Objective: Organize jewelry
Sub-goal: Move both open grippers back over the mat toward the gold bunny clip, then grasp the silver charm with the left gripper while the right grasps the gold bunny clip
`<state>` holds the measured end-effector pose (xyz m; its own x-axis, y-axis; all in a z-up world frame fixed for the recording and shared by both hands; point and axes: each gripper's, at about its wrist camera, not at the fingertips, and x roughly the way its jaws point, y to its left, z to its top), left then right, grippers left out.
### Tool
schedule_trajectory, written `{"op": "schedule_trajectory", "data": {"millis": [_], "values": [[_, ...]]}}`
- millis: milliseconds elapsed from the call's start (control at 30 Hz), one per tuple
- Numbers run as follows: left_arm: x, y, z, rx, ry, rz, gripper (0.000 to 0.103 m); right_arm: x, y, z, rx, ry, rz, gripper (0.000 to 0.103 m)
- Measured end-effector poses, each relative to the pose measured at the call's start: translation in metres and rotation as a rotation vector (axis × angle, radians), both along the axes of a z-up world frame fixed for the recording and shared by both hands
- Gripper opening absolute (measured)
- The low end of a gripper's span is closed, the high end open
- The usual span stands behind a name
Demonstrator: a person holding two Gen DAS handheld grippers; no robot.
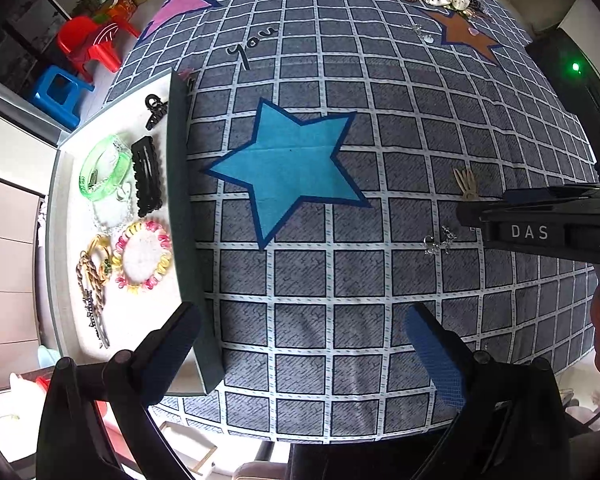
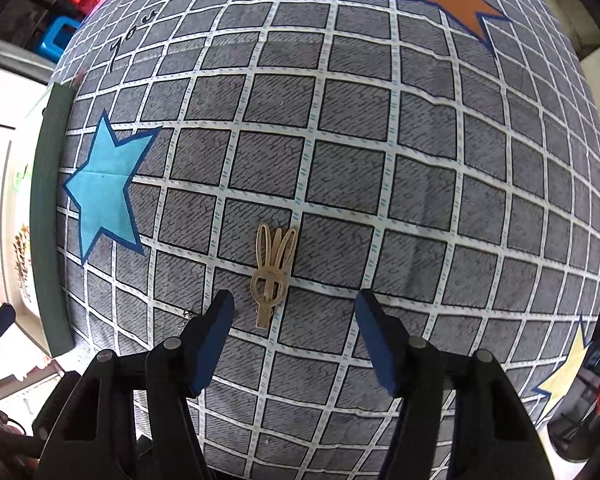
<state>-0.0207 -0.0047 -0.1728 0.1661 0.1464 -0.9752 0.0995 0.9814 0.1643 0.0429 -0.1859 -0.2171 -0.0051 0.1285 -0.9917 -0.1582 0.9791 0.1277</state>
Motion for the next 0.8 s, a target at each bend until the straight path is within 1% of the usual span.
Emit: {"op": "schedule_trajectory", "data": {"millis": [100,167,200,267,300,333,400,567,667,733,767,800], "values": [[-0.001,-0.007,-0.008,-0.004,0.008,-0.012,0.103,-0.005,0.011,-0.001,-0.061,-0.04,0.071,0.057],[0.0,-0.013,-0.014,-0.001,0.012,-0.026,0.103,-0.01,0.019,-0.002,-0.103,-0.067,0.113,0.044],[0.0,-0.016,-0.016,-0.001,0.013,-0.033,0.103,-0.013,0.022,-0.002,-0.1,-0.078,0.126,0.04],[0.003,-0.023,-0.021,-0.004,0.012,-0.048,0.103,-0.018,0.023,-0.002,-0.1,-0.09,0.136,0.028],[0.005,-0.026,-0.023,-0.006,0.012,-0.057,0.103,-0.02,0.023,-0.002,-0.1,-0.094,0.135,0.025],[0.006,-0.03,-0.025,-0.008,0.011,-0.067,0.103,-0.021,0.02,-0.002,-0.099,-0.096,0.132,0.017],[0.01,-0.037,-0.03,-0.011,0.01,-0.091,0.103,-0.022,0.005,0.0,-0.095,-0.095,0.118,0.01],[0.019,-0.058,-0.041,-0.026,0.012,-0.139,0.103,-0.025,-0.022,0.002,-0.087,-0.101,0.083,0.009],[0.024,-0.071,-0.049,-0.025,0.03,-0.168,0.093,-0.027,-0.026,0.002,-0.081,-0.099,0.068,0.009],[0.027,-0.077,-0.054,-0.022,0.037,-0.176,0.093,-0.027,-0.033,0.003,-0.071,-0.096,0.058,0.009],[0.028,-0.079,-0.057,-0.023,0.043,-0.181,0.086,-0.025,-0.036,0.002,-0.068,-0.094,0.054,0.009],[0.029,-0.081,-0.058,-0.041,0.048,-0.183,0.083,-0.024,-0.041,0.003,-0.065,-0.092,0.051,0.009]]}}
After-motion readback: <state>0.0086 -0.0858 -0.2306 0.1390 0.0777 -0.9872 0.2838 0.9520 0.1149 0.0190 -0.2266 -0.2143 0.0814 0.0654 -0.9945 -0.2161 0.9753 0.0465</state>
